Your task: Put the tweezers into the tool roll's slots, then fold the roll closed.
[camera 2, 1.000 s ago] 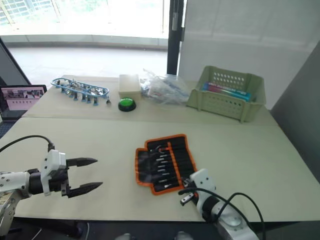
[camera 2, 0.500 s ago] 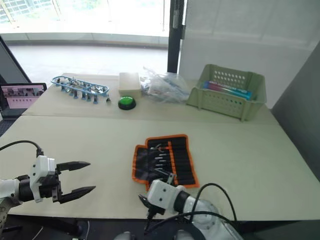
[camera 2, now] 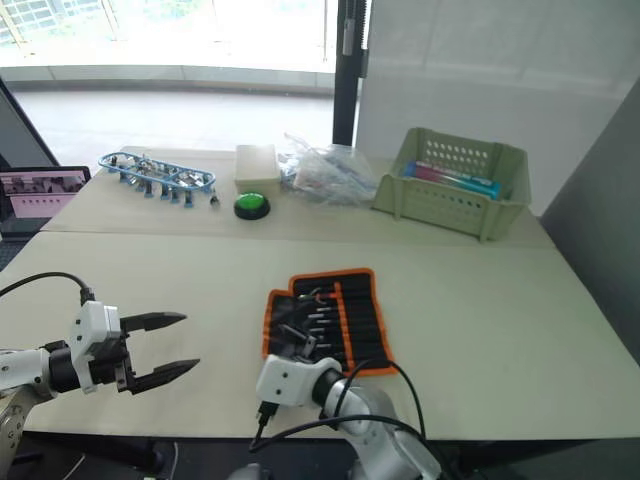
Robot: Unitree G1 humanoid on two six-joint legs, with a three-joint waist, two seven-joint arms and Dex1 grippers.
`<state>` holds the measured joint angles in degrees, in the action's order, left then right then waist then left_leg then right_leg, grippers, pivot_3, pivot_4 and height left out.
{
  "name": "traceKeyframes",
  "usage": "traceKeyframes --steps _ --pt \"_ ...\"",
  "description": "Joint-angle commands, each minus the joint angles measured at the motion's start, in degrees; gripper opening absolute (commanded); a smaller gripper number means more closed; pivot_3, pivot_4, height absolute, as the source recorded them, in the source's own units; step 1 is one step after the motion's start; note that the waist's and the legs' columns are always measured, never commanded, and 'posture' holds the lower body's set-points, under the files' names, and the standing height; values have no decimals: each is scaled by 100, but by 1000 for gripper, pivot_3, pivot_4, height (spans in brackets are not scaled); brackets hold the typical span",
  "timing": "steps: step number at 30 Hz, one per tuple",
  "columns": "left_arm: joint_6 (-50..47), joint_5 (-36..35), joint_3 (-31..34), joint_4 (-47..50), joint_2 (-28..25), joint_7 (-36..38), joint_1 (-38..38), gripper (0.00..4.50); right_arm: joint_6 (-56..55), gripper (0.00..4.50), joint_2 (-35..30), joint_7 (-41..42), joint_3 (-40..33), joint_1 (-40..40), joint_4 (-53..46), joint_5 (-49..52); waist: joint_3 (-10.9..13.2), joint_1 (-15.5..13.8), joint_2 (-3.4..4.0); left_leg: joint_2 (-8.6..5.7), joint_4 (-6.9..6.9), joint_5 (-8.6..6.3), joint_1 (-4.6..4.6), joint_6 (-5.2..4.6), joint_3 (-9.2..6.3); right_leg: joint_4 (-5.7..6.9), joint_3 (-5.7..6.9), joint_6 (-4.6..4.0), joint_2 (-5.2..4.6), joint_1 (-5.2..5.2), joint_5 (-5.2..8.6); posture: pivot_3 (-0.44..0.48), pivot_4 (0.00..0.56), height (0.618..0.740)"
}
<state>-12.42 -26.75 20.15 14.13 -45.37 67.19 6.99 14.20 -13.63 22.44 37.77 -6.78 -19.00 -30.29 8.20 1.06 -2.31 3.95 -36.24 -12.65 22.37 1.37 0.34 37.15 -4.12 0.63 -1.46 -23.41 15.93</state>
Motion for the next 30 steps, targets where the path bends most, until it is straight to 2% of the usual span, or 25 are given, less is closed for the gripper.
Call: traceKeyframes --steps 1,8,9,14,18,22,26,30 --pt "127 46 -17 65 -92 -65 -56 4500 12 2635 23 24 -137 -13 -116 -32 0 -3 0 0 0 0 1 0 0 0 0 0 0 0 0 0 150 738" --pt "171 104 -156 -69 -106 -99 -211 4500 76 186 -23 107 -315 60 -272 18 0 -3 0 0 0 0 0 0 0 1 1 -1 1 0 0 0 150 738" --pt "194 125 -204 -107 -100 -88 -258 4500 73 40 -27 117 -338 73 -288 30 0 -5 0 0 -1 0 0 0 0 2 1 0 1 0 0 0 150 738" --pt "549 312 -670 -536 -68 162 -740 4500 -226 40 -183 241 -661 223 -394 455 0 -30 0 -2 -7 0 0 0 0 1 2 1 1 4 0 0 150 738" --pt "1248 621 -1296 -1501 -51 757 -1661 4500 -1138 40 -790 735 -1005 426 -534 1251 -1 -51 -3 -6 -15 0 1 0 -1 -1 3 4 0 12 -1 0 150 738" --pt "2432 1157 -2077 -2991 208 1535 -2920 4500 -2032 40 -1472 1170 -1327 547 -426 1816 1 -36 -2 -8 -26 0 1 0 -2 1 3 10 2 19 -3 0 150 738" --pt "4163 1683 -2831 -4716 856 2346 -4290 4500 -2599 40 -1914 1417 -1621 619 -264 2130 4 -56 2 -10 -45 0 9 -1 -6 4 4 10 8 23 -9 0 150 738" --pt "5698 2153 -3420 -6340 1439 2531 -5345 4500 -2783 40 -2004 1486 -1738 602 -168 2175 5 -20 -1 -15 -63 0 27 -3 -8 1 -1 18 8 21 -16 0 150 738"
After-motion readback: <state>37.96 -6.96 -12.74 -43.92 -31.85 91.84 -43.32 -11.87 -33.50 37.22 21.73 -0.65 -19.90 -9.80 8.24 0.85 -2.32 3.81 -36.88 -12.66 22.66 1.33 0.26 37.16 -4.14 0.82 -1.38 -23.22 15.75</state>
